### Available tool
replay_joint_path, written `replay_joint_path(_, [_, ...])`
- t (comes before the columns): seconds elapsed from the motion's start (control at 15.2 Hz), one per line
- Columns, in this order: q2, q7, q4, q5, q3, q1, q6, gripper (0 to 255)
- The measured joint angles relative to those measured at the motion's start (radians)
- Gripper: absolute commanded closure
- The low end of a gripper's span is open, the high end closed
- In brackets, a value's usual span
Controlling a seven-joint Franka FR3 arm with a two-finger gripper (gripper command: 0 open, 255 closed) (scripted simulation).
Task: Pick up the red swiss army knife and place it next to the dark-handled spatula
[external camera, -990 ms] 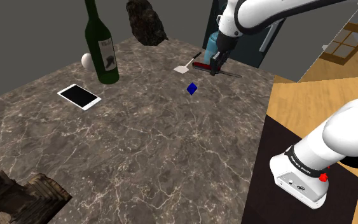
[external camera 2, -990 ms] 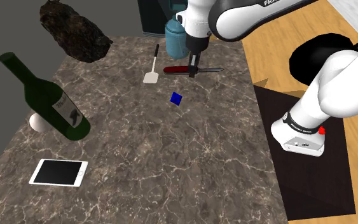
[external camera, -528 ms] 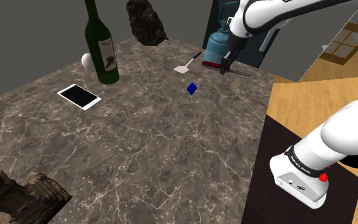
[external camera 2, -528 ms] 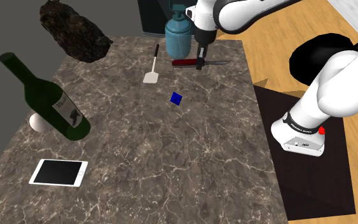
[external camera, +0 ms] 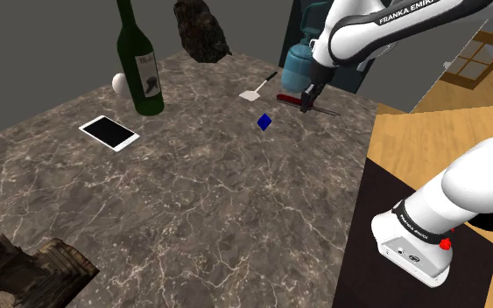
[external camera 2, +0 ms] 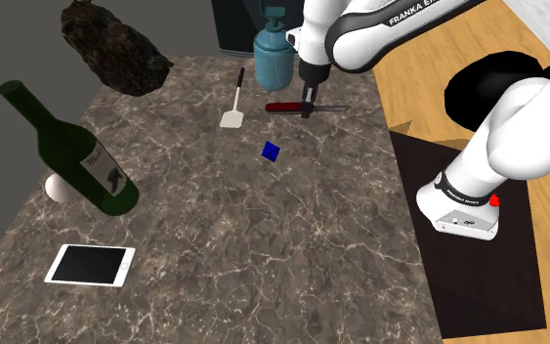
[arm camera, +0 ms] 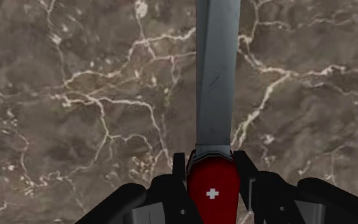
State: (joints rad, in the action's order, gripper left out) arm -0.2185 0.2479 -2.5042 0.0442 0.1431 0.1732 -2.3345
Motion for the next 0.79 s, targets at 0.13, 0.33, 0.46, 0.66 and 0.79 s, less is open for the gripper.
replay_joint_path(0.13, [0.022, -0.002, -0.007, -0.003, 0.001, 0.001, -0.029, 255])
replay_joint_path(0.33, [0.047, -0.006, -0.023, -0.006, 0.004, 0.001, -0.070, 255])
replay_joint_path(0.46, [0.051, -0.006, -0.026, -0.006, 0.004, 0.001, -0.077, 255])
replay_joint_path(0.66, [0.052, -0.006, -0.026, -0.007, 0.004, 0.001, -0.079, 255])
replay_joint_path(0.79, [0.053, -0.006, -0.026, -0.007, 0.004, 0.001, -0.079, 0])
